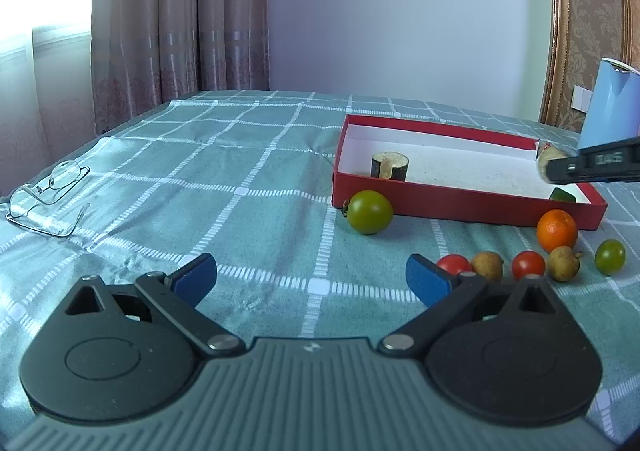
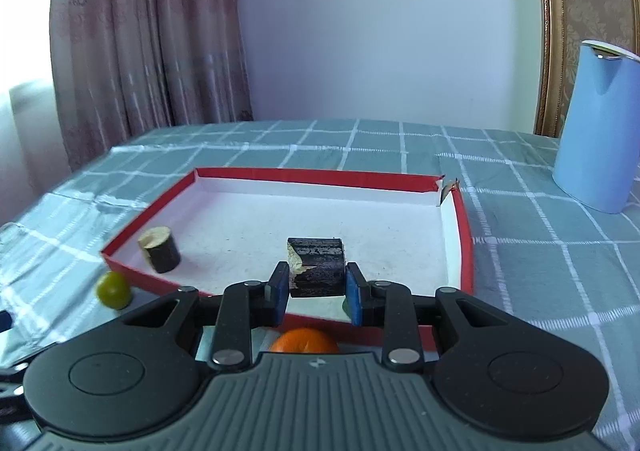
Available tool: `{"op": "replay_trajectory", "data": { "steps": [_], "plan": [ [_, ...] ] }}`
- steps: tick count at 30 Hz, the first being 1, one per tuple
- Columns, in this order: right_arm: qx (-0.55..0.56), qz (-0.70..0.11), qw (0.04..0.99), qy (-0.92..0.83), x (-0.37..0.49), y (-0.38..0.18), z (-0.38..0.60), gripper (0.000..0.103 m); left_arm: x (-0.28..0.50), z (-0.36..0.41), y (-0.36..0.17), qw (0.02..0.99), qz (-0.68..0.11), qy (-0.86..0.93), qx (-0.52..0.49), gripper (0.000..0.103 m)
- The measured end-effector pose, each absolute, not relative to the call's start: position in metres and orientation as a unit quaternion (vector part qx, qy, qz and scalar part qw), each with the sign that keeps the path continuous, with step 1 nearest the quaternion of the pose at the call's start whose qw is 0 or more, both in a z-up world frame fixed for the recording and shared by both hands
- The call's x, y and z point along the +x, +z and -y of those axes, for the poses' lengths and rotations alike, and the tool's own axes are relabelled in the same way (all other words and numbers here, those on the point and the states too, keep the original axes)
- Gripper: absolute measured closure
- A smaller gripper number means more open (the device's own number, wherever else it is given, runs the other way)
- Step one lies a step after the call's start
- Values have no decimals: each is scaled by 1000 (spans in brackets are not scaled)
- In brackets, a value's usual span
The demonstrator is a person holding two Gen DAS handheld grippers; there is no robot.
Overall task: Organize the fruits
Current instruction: 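Carry the eggplant chunk into the red tray and open the right gripper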
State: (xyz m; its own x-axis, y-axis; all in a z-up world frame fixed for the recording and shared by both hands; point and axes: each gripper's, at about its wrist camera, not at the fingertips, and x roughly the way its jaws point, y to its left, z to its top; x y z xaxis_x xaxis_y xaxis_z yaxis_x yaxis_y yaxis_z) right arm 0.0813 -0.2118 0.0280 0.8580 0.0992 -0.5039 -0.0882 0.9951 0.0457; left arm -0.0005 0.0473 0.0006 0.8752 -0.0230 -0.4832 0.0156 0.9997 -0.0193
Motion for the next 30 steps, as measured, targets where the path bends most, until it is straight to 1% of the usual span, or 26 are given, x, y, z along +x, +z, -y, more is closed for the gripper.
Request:
{"op": "replay_trajectory", "data": {
  "steps": [4, 7, 10, 14, 15, 17, 18, 20, 22, 23, 25, 30],
  "plan": [
    [6, -284, 958, 47, 98, 16, 212, 74, 0, -47, 0, 968, -252, -11, -6, 2],
    [1, -281, 959, 42, 96, 13, 213, 70, 1, -46, 0, 967, -253, -9, -5, 2],
    [13, -244, 969, 36, 70, 23, 224, 67, 2, -46, 0, 967, -254, -7, -5, 2],
    [50, -210, 976, 15, 25, 26, 258, 45, -1, -46, 0, 968, -251, -8, 1, 2],
    [53, -203, 978, 4, 14, 25, 266, 44, -1, -45, 0, 967, -253, -11, 4, 2],
    [67, -195, 978, -11, -7, 19, 284, 43, 1, -43, 0, 966, -259, -14, 10, 3],
    [76, -194, 978, -15, -15, 16, 292, 43, 1, -42, 1, 966, -258, -8, 15, 4],
    [90, -191, 977, -26, -26, 7, 304, 43, 3, -37, 3, 966, -255, -5, 26, 8],
    [103, -198, 975, -23, -30, -3, 310, 43, 6, -30, 5, 965, -259, -2, 40, 16],
    [118, -209, 971, -19, -29, -5, 314, 43, 7, -25, 6, 965, -259, -3, 49, 17],
    [144, -202, 969, -15, -31, -6, 323, 43, 6, -18, 6, 964, -257, -19, 63, 17],
    [174, -214, 961, 1, -29, -12, 332, 43, 5, -3, 6, 962, -255, -45, 91, 16]
  ]
}}
